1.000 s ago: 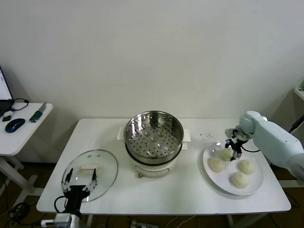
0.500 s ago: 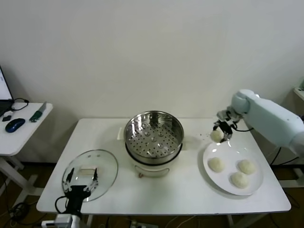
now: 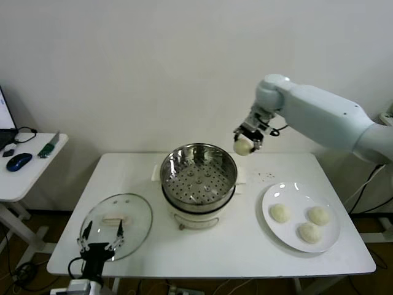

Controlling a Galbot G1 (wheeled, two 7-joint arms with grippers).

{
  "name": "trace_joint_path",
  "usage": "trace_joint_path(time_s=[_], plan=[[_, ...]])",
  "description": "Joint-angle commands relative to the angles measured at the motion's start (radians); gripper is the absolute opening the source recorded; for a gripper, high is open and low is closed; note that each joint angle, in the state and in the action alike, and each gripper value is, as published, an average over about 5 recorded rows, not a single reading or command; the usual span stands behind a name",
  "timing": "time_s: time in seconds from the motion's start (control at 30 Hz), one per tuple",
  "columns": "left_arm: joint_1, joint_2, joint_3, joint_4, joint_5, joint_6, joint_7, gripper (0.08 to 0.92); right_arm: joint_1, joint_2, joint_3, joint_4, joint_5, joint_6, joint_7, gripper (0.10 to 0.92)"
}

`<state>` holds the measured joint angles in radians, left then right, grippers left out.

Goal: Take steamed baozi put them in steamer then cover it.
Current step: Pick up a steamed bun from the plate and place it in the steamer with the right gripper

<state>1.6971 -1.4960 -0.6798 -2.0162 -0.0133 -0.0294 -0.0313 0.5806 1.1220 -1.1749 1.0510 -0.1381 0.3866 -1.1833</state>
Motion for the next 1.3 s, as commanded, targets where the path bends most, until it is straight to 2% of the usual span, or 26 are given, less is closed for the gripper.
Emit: trace_joint_path(time_s=[0.03, 0.27, 0.4, 0.77, 1.07, 1.3], plan=[[0.002, 0.008, -0.002, -0.002, -0.013, 0.007, -0.012, 0.823, 0.026, 0.198, -0.002, 0.056, -0.221, 0.190, 0.043, 0.692], [-0.007, 0.014, -0.007, -0.009, -0.045, 0.029, -0.042, 0.823, -0.102, 0.280, 0.065, -0.023, -0.458, 0.277, 0.100, 0.695], [-0.007, 0.018, -0.005, -0.009, -0.046, 0.031, -0.044, 0.823, -0.156, 0.299, 0.083, -0.058, -0.533, 0.293, 0.117, 0.696], [-0.018, 0.016, 0.007, -0.006, -0.042, 0.037, -0.048, 0.823, -0.234, 0.322, 0.100, -0.156, -0.593, 0.302, 0.143, 0.703], [-0.018, 0.019, 0.007, 0.002, -0.042, 0.034, -0.048, 0.823, -0.258, 0.325, 0.108, -0.174, -0.616, 0.299, 0.156, 0.710], [-0.018, 0.020, 0.008, 0.003, -0.042, 0.033, -0.048, 0.823, -0.261, 0.329, 0.116, -0.171, -0.621, 0.291, 0.151, 0.812]])
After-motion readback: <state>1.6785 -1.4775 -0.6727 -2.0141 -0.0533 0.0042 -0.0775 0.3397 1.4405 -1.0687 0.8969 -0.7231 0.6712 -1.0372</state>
